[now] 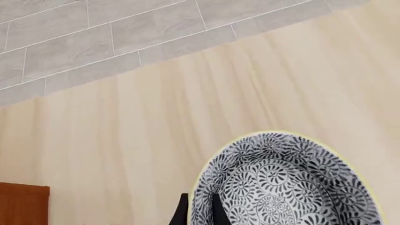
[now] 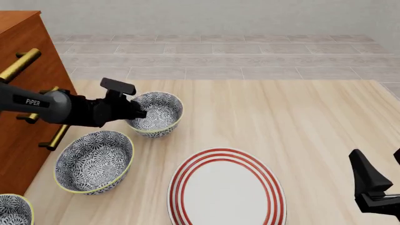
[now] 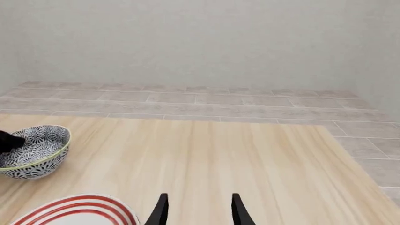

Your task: Pick up the bowl and put it in the front on the plate.

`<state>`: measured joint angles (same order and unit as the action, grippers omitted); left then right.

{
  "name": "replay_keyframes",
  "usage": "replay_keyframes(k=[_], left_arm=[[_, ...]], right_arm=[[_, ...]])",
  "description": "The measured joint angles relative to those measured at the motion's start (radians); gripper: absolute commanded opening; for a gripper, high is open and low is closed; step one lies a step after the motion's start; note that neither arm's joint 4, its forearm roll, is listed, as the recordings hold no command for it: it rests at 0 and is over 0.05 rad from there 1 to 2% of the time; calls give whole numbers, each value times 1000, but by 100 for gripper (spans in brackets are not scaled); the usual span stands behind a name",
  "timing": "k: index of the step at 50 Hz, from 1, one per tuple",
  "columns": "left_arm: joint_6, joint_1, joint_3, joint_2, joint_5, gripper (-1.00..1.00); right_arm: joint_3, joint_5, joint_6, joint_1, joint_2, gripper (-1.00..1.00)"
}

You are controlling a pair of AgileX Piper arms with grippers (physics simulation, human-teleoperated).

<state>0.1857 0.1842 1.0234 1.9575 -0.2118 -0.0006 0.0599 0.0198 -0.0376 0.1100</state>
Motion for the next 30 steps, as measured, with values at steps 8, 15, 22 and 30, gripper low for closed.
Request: replay_keyframes(k=[8, 15, 22, 30], left_arm=[[-27, 9, -2, -12, -11, -100], [-44, 16, -1, -17, -23, -100], [-55, 22, 2, -21, -30, -100], [-68, 28, 9, -33, -31, -100]], right_arm=[[0, 0, 0, -1, 0, 100], [0, 0, 0, -1, -1, 100], [0, 1, 0, -2, 0, 100], [0, -2, -1, -3, -3, 100]])
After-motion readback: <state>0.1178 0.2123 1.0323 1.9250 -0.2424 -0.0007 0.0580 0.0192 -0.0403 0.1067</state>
